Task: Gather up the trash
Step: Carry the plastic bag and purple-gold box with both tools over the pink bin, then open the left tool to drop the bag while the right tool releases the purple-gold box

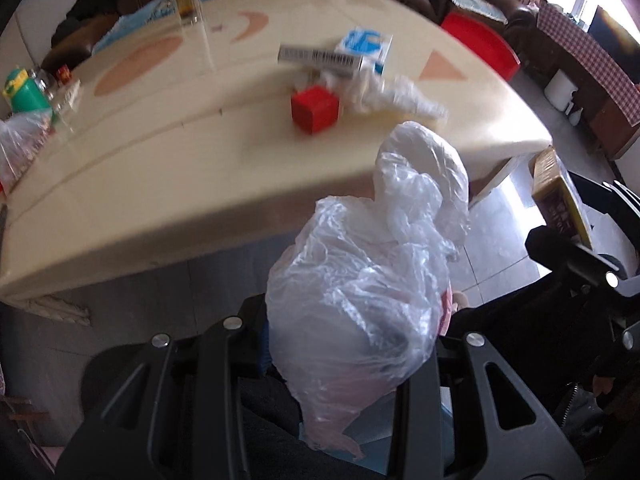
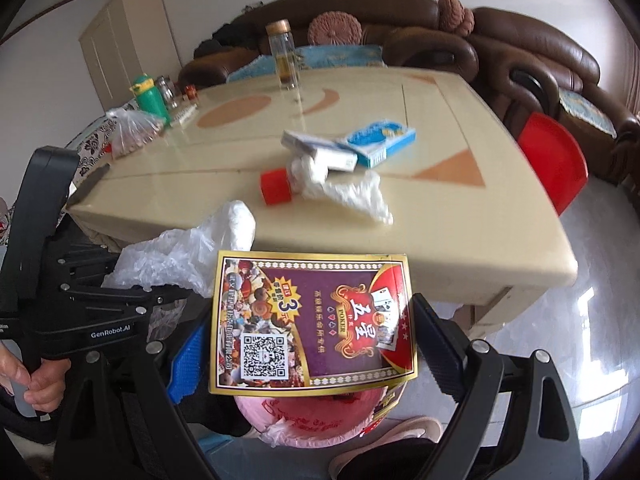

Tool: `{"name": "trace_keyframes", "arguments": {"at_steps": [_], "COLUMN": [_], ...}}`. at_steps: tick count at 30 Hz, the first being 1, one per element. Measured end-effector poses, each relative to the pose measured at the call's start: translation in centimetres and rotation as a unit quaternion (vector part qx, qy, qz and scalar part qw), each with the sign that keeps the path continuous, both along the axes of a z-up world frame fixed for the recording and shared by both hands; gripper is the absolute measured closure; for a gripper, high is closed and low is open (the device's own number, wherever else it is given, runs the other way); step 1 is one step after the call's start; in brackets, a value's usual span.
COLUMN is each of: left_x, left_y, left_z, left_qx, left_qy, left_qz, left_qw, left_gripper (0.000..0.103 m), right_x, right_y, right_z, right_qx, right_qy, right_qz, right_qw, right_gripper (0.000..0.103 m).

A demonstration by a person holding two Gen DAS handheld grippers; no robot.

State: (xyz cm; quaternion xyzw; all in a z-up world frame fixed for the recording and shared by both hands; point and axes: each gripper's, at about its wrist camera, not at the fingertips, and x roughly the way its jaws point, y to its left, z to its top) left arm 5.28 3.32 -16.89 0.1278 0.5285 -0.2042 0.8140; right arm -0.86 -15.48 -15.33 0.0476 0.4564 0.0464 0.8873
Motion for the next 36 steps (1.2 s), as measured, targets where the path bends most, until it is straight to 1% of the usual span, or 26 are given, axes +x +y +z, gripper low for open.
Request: {"name": "trace_keyframes", "arguments": {"at_steps": [9, 16, 21, 27, 36], "left_x": [0.6, 1.2, 1.7, 3.1, 4.0], "left_y": [-0.5, -0.8, -0.7, -0.6, -2.3], "left_z": [-6.9, -10.7, -13.1, -16.4, -19.0], "left_qx": [0.017, 0.032, 0.046, 0.059, 0.081], "left_qy": [0.076, 0.116, 0.143, 0.186, 0.221], "left_qz": [-0.002, 0.001, 0.004, 0.011, 0.011], "left_qw": [0.9969, 0.9927, 0.9886, 0.9807, 0.9718], "left_gripper": [0.070, 0.070, 0.070, 0.070, 0.069], "right_x": [0.9, 2.1, 2.9, 3.7, 4.3], "right_y": [-0.7, -0.8, -0.3, -0.1, -0.3], "right_z": [-5.7, -9.9, -12.2, -15.2, -18.8], "right_qx": [0.016, 0.025, 0.022, 0.011, 0.004], "right_qy": [0.061, 0.107, 0.132, 0.166, 0.211], "right_qz": [0.000, 0.005, 0.014, 0.026, 0.040], "right_qw": [0.998, 0.994, 0.991, 0.986, 0.977], "right_gripper": [0.016, 0.016, 0.016, 0.015, 0.015]}}
